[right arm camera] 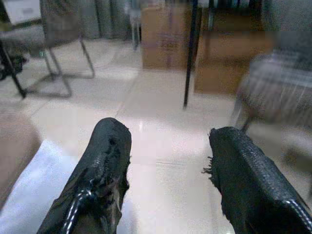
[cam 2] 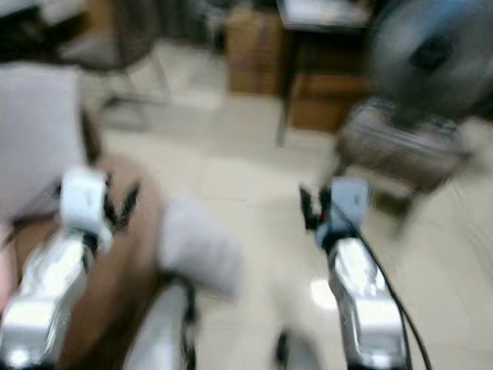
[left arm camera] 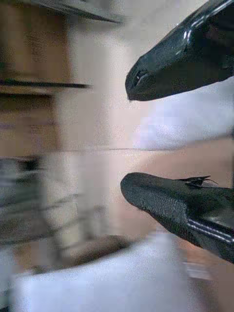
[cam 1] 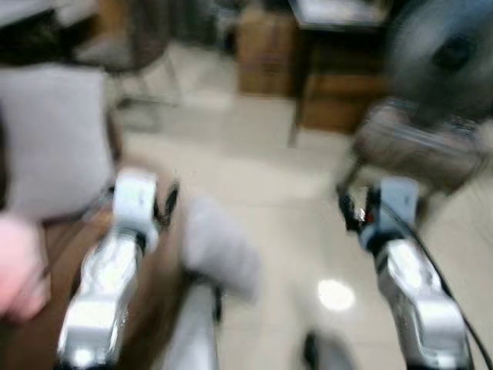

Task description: Move the pillow to the sofa from floor

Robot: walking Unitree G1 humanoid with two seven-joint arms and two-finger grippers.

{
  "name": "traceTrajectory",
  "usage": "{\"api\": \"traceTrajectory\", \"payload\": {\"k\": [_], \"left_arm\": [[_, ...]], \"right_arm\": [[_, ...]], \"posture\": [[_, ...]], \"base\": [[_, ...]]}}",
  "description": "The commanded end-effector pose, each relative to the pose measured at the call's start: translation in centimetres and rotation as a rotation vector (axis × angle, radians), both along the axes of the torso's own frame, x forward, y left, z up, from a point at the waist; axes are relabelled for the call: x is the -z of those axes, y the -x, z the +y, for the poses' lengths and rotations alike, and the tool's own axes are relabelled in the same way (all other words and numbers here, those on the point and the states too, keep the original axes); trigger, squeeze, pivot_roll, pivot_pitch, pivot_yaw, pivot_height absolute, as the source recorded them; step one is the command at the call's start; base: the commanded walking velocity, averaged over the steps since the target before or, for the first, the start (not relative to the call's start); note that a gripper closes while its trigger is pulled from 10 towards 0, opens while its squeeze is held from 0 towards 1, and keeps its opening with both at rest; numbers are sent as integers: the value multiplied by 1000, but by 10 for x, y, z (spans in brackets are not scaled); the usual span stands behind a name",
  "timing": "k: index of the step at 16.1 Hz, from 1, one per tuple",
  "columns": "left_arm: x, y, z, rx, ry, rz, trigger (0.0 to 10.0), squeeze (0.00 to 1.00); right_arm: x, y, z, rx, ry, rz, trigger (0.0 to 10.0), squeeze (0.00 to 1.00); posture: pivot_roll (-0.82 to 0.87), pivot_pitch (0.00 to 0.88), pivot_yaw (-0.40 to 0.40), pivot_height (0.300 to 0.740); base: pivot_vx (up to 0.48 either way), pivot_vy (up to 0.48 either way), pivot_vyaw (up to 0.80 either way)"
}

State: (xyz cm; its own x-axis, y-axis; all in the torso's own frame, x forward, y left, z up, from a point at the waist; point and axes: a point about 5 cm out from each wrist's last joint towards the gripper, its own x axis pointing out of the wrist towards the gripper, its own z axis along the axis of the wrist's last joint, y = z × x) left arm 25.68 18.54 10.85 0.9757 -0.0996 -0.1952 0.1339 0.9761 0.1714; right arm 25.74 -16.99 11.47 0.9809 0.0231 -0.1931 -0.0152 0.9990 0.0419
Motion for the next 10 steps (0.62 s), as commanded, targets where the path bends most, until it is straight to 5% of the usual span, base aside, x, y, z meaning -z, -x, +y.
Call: {"api": "traceTrajectory", "payload": {"k": [1, 6, 10], "left_arm": [[-14, -7, -1, 11, -10, -53, 10000, 145], [-12, -8, 0, 8, 7, -49, 10000, 165], [-12, -9, 0, 11, 12, -46, 10000, 161]], "right_arm": [[-3, -1, 3, -8, 1, -10, 10000, 0], [1, 1, 5, -12, 16, 3, 10000, 0], [1, 1, 6, -21, 19, 4, 10000, 0]], "posture": [[40, 0, 20, 590], [40, 0, 21, 590], [39, 0, 21, 590]], "base": [[0, 0, 0], [0, 0, 0], [279, 0, 0]]}}
